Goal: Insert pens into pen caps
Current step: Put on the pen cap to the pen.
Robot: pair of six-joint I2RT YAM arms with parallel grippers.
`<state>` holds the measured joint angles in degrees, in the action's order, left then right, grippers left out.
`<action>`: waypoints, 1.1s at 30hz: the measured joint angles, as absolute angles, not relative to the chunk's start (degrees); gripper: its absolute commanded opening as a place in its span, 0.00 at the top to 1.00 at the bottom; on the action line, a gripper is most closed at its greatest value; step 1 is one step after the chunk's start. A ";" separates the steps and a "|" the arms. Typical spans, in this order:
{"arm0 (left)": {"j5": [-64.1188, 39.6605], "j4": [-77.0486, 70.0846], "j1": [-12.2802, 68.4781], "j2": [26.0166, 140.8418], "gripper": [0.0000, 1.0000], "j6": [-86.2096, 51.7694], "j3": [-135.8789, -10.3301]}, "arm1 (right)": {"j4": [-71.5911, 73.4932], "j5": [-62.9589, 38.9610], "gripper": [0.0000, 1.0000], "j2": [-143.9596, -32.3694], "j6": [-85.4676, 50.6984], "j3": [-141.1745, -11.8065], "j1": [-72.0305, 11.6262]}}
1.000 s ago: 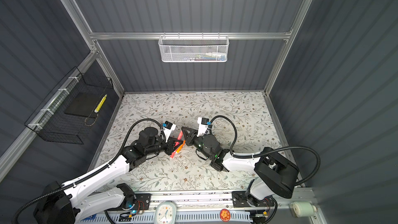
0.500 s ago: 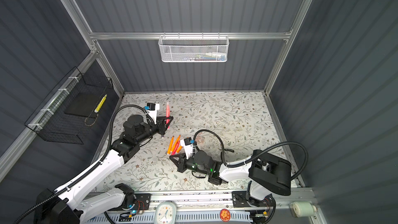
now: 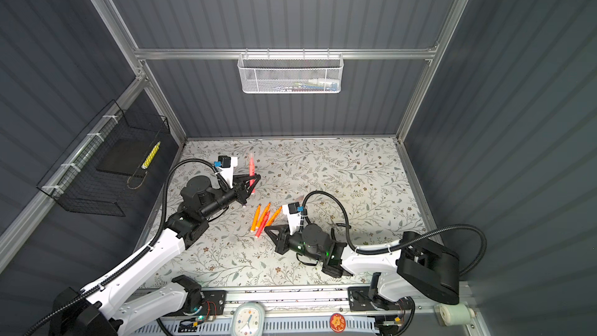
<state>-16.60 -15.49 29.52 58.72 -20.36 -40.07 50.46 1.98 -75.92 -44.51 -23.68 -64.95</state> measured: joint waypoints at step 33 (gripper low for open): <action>-22.09 -27.07 42.74 63.24 1.00 -21.08 -24.23 | 37.63 2.24 0.40 -70.08 -41.63 -34.59 -53.28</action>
